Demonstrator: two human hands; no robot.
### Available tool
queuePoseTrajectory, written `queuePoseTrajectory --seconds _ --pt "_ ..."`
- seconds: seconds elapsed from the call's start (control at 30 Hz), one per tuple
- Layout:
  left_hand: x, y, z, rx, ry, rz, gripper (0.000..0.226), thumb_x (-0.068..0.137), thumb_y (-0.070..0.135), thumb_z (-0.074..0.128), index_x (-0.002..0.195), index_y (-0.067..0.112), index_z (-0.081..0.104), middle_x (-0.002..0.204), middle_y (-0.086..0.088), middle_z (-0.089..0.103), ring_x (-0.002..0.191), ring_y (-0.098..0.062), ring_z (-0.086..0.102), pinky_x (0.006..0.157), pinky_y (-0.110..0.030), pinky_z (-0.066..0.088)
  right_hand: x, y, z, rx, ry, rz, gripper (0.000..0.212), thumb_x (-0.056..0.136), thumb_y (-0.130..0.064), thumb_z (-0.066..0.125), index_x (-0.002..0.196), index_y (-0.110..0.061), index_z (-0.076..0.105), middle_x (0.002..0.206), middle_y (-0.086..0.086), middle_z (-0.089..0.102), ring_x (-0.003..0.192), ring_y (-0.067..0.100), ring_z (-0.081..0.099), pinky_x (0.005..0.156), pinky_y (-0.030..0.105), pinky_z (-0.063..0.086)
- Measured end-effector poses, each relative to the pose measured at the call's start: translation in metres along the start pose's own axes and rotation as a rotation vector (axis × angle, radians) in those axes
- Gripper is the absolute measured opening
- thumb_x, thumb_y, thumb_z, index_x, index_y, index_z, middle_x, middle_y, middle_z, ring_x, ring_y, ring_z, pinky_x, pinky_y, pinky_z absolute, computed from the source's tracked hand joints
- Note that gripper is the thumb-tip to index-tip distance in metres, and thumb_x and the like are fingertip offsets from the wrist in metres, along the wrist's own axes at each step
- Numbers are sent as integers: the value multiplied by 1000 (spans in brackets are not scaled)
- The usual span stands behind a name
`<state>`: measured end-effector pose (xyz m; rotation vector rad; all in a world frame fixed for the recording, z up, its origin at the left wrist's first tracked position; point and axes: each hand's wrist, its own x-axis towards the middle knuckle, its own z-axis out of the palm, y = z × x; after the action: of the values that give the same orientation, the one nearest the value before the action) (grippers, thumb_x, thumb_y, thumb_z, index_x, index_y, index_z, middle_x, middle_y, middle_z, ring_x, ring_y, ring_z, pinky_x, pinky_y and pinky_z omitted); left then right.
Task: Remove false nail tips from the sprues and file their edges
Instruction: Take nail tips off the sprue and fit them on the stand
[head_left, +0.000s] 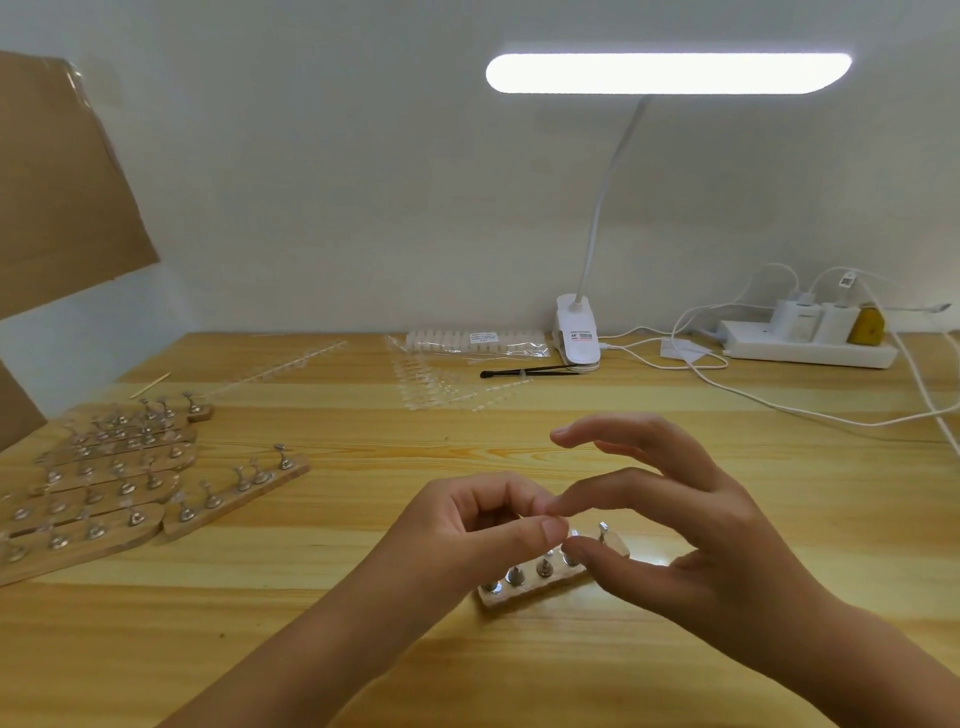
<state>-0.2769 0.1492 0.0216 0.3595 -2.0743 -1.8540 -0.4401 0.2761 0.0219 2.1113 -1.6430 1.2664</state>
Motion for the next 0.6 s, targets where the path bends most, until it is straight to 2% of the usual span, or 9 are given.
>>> queuePoseTrajectory --seconds 0.13,0.23,0.33,0.47,0.53,0.6 --pt "0 0 1 14 6 28 19 79 40 73 83 21 73 81 -3 59 63 -4 46 61 -15 40 1 3 2 48 11 14 16 86 -31 68 98 -20 73 128 -6 56 124 19 55 101 35 46" --pt "1 -1 0 45 118 80 33 70 55 68 87 26 74 85 -11 60 61 -4 43 67 -17 42 2 13 -6 112 28 75 16 84 -30 70 95 -19 72 121 -7 61 119 13 58 100 22 44" --pt "4 -2 -4 40 269 101 36 67 59 64 89 32 74 68 6 53 62 -6 44 81 -28 44 1 29 -17 212 -41 252 15 84 -33 72 93 -22 73 112 -14 65 114 10 60 96 16 43" --pt "7 -4 -11 10 396 100 23 75 47 65 88 31 75 68 15 53 68 -8 46 79 -28 44 -9 48 -19 323 -226 481 16 76 -42 71 90 -35 75 116 -19 64 119 6 56 86 11 44" --pt "8 -5 -12 13 414 93 20 79 42 60 87 31 75 68 17 55 68 -7 47 79 -27 44 -13 54 -15 336 -276 523 15 76 -40 73 90 -35 76 119 -20 62 123 7 52 93 21 45" --pt "8 -6 -13 21 421 81 20 79 41 59 86 32 75 68 18 56 69 -7 48 80 -27 45 -16 57 -14 335 -293 548 16 77 -39 74 91 -32 76 120 -18 62 125 9 51 105 40 42"
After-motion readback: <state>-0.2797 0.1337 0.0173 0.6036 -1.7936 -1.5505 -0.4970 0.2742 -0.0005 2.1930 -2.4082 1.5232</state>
